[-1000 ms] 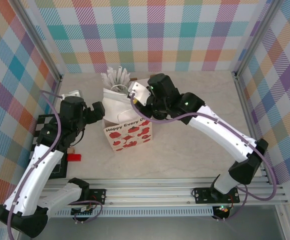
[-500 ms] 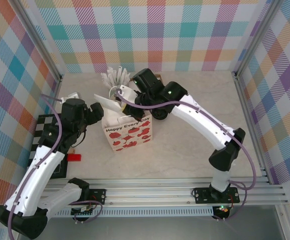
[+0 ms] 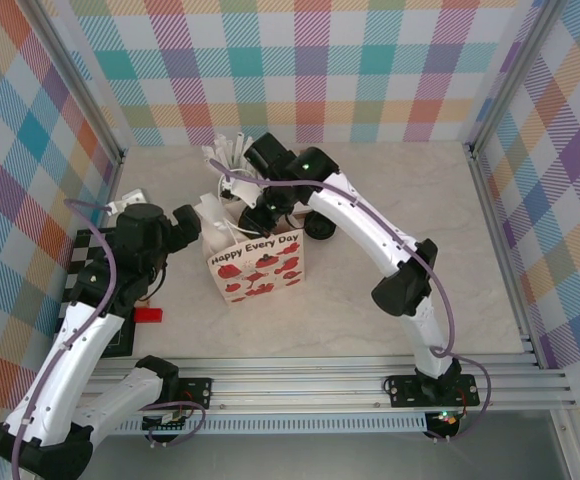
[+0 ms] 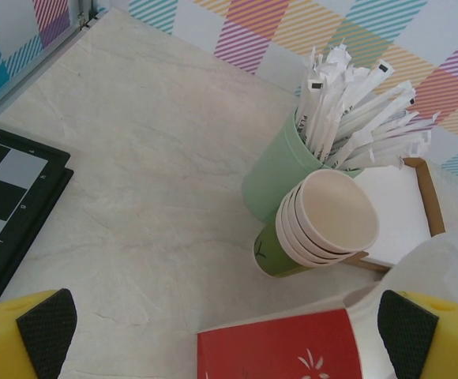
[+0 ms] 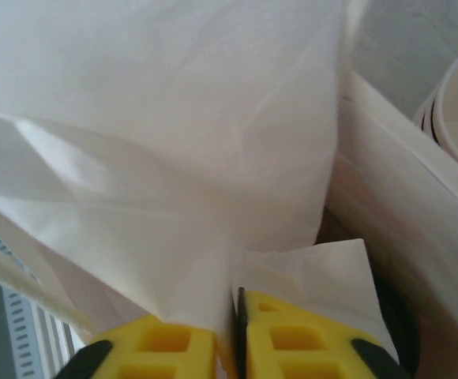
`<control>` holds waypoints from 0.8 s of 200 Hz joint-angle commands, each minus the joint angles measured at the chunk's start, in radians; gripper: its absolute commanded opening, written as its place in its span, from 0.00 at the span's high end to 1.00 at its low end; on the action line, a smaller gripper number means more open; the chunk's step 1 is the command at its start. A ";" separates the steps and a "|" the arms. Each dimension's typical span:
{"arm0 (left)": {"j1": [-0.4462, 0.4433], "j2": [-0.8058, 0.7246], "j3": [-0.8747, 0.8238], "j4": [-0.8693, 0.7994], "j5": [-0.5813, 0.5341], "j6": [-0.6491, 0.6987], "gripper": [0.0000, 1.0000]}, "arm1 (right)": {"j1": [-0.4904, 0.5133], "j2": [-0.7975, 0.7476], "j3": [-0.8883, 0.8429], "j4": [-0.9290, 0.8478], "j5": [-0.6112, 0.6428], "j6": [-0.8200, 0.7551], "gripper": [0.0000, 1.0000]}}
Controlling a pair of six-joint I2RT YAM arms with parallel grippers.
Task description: Pack the takeout coffee
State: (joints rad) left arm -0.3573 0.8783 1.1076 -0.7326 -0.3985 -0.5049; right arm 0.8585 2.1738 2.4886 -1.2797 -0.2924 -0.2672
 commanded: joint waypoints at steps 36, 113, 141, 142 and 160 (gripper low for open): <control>0.011 0.023 0.001 0.026 0.050 -0.001 0.00 | -0.004 -0.135 0.001 0.033 0.100 0.075 0.56; 0.011 0.081 0.034 -0.008 0.034 -0.020 0.00 | 0.004 -0.156 -0.171 0.241 -0.083 0.014 0.38; 0.011 0.071 0.024 -0.013 0.022 -0.027 0.00 | 0.015 -0.083 -0.136 0.188 -0.082 0.015 0.58; 0.011 0.071 0.024 -0.013 0.021 -0.027 0.00 | 0.016 -0.083 -0.137 0.188 -0.079 0.017 0.60; 0.011 0.068 0.014 -0.012 0.017 -0.029 0.00 | 0.020 -0.090 -0.148 0.195 -0.021 0.055 0.84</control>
State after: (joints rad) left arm -0.3573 0.9646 1.1114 -0.7334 -0.3603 -0.5137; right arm 0.8677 2.0785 2.3291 -1.0786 -0.3401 -0.2394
